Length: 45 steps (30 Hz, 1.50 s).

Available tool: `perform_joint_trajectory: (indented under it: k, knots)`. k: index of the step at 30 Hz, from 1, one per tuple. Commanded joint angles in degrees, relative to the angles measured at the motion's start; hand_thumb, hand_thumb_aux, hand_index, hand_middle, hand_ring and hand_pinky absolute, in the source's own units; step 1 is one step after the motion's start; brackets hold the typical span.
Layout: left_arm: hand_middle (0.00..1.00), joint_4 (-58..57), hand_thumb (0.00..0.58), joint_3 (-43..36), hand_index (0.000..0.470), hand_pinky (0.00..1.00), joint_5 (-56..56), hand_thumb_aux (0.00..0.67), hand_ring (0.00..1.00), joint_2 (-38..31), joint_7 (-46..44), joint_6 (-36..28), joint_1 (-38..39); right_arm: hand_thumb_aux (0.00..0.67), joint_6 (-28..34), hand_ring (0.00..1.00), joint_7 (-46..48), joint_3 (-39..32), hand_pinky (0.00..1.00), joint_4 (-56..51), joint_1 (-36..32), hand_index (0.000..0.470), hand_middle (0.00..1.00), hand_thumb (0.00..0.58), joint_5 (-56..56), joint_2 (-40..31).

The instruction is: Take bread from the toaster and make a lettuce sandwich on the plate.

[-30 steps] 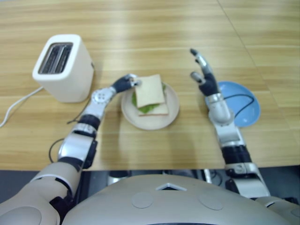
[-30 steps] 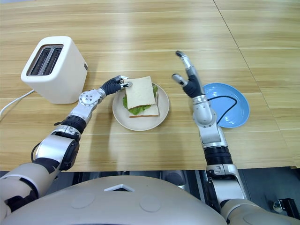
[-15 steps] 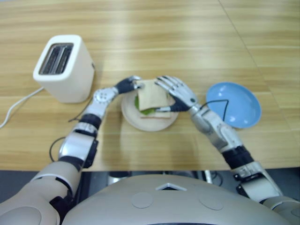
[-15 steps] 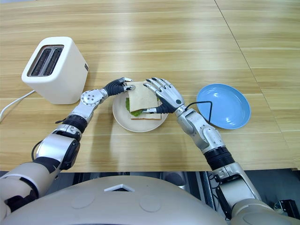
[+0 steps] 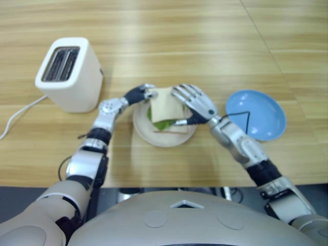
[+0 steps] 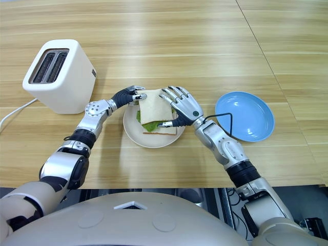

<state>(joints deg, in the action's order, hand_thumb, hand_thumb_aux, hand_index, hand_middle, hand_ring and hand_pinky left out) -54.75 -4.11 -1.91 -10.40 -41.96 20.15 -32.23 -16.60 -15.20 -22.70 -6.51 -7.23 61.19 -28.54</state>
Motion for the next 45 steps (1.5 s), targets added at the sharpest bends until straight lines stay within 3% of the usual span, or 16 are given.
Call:
perform_joint_trajectory:
  k: [1,23,38,45]
  knots:
    - [1.0,2.0,0.58,0.9,0.46,1.0,-2.0,0.67,1.0,0.5,-2.1,-2.9,1.5,0.0,1.5,0.0,-1.6,1.1,0.0,1.8,0.9,0.0,0.0,0.0,0.0,-0.9]
    - [1.0,9.5,0.58,-3.8,0.46,1.0,0.0,0.67,1.0,-0.3,-7.6,-6.2,6.4,0.0,3.2,0.0,-3.8,1.5,0.0,9.4,4.5,0.0,0.0,0.0,0.9,-3.7]
    - [1.0,-1.3,0.58,-10.6,0.46,1.0,12.6,0.67,1.0,0.4,8.8,-6.2,2.1,0.0,0.0,0.0,0.7,-2.1,0.0,14.8,10.7,0.0,0.0,0.0,2.9,-6.4]
    - [1.0,-2.6,0.58,-12.0,0.46,1.0,13.7,0.67,1.0,0.3,9.5,-4.8,2.0,0.0,-2.0,0.0,4.5,-4.2,0.0,12.5,12.1,0.0,0.0,0.0,2.9,-7.4]
